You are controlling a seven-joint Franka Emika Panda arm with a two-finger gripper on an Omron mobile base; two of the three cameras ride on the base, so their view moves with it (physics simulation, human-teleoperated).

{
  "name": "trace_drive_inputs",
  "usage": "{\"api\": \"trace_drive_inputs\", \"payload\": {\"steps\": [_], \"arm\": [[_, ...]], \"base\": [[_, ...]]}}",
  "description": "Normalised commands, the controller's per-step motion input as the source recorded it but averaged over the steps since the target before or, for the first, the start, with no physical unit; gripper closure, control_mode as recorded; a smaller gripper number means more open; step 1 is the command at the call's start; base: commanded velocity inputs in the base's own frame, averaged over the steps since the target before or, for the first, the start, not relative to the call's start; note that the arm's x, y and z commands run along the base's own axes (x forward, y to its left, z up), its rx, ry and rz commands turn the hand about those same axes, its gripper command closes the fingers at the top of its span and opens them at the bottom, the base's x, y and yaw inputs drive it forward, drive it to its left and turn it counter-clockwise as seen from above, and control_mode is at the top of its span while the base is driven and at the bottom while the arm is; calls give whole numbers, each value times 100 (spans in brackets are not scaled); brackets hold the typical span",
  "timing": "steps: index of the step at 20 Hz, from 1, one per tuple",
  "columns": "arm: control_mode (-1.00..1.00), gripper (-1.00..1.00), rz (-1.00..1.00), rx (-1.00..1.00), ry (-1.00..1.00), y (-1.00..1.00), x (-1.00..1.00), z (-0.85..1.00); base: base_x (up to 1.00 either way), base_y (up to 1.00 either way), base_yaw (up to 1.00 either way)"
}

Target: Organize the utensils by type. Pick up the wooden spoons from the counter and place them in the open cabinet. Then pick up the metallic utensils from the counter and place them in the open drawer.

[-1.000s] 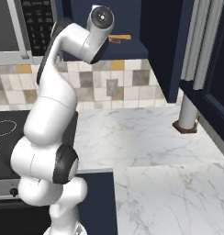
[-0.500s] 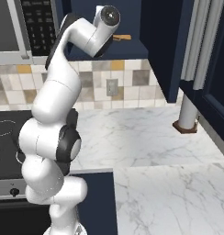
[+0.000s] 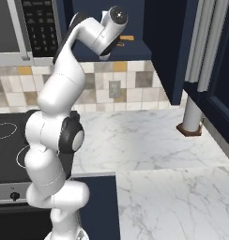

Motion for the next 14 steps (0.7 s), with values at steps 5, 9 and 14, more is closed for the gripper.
{"api": "trace_drive_inputs", "payload": {"steps": [5,9,14], "arm": [[-100,100,2,-1,10,5,44,0],[-100,100,2,-5,6,6,37,-8],[-100,100,0,-9,0,4,46,-8]], "base": [[0,0,0],[0,0,0],[0,0,0]]}}
